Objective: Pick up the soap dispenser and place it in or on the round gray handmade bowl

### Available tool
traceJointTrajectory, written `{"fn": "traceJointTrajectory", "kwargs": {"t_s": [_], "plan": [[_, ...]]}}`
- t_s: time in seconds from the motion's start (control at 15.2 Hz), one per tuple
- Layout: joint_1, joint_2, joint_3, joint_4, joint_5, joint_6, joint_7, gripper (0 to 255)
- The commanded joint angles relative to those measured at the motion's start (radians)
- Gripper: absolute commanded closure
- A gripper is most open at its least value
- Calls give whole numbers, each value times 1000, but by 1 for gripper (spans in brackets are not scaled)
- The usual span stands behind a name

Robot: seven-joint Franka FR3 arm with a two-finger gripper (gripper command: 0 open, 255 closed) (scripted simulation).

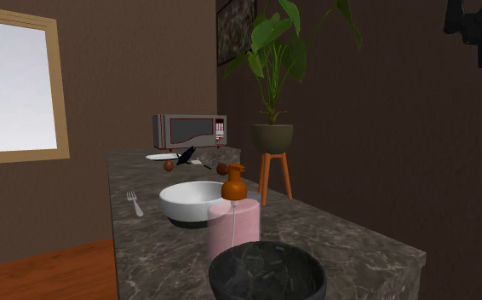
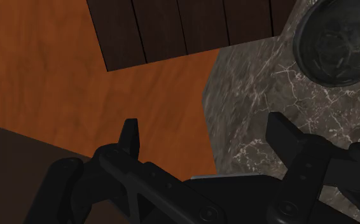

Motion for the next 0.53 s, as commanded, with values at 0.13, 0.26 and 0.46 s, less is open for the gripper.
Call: {"fn": "traceJointTrajectory", "kwargs": {"t_s": [0.13,0.26,0.46], "plan": [[14,8,34,-31,32,42,46,0],[28,21,68,-56,63,85,90,0],[50,51,119,-86,108,154,156,0]]}}
